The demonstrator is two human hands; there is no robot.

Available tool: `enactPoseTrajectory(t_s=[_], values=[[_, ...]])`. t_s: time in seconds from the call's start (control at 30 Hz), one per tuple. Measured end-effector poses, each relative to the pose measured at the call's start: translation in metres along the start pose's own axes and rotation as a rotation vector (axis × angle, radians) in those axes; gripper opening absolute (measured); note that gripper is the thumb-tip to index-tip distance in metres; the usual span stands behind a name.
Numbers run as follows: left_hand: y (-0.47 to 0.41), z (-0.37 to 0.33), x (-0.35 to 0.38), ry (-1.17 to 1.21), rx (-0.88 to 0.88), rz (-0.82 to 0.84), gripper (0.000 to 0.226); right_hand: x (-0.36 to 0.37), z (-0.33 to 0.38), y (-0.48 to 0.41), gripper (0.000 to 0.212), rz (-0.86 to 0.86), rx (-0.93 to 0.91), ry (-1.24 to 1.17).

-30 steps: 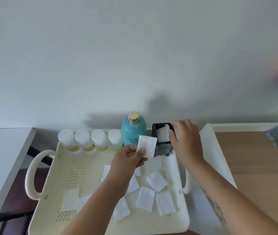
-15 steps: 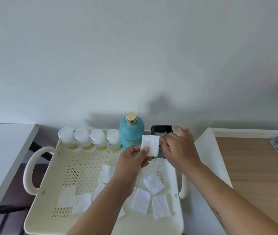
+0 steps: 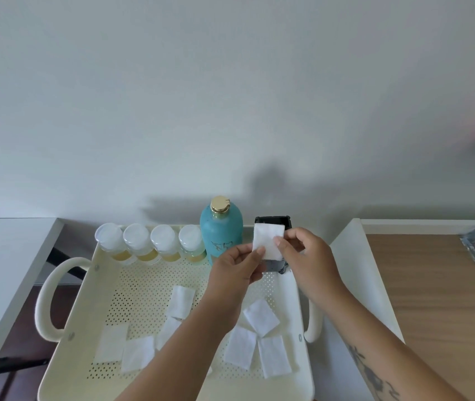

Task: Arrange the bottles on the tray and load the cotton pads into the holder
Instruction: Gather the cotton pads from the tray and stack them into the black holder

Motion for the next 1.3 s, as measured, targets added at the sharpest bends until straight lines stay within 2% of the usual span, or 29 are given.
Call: enactPoseTrajectory(t_s=[0.17,0.3,0.5,0.83,0.97,1.03,1.1,1.3], values=[[0.000,0.002,-0.033,-0.221,0.030,-0.152,0.013,-0.006,-0.002,-0.024,0.015,-0.022,0.045,0.072],[-0.001,0.002,-0.069,-0.447,0.087,-0.234,0.006,-0.001,-0.005,-0.038,0.014,-0.008,0.018,0.238],[-0.003,0.007,-0.127,-0.714,0.152,-0.366,0.004,0.002,-0.002,-0.040,0.014,-0.099,-0.123,0.496],[-0.012,0.018,-0.168,-1.088,0.205,-0.413,0.015,0.011,0.003,-0.039,0.019,-0.113,-0.181,0.756],[-0.014,0.022,-0.178,-1.165,0.170,-0.453,0.030,0.004,0.012,-0.022,0.017,-0.243,-0.354,0.686],[-0.015,0.025,-0.182,-1.182,0.134,-0.454,0.035,0.011,0.015,-0.011,0.014,-0.200,-0.473,0.678],[-0.015,0.027,-0.184,-1.200,0.109,-0.448,0.037,0.020,0.014,-0.004,0.021,-0.129,-0.504,0.693],[-0.019,0.030,-0.184,-1.221,0.067,-0.428,0.030,0.039,-0.003,-0.009,0.052,0.046,-0.370,0.867]])
Point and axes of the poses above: each hand's wrist, its own y-axis away from the middle knuckle, its own x-axis out of the palm, z = x × y, the point moved 7 cm from there along -y, towards the middle knuckle, and after that the axes turned 1 degree about -z, right-handed, at the moved point
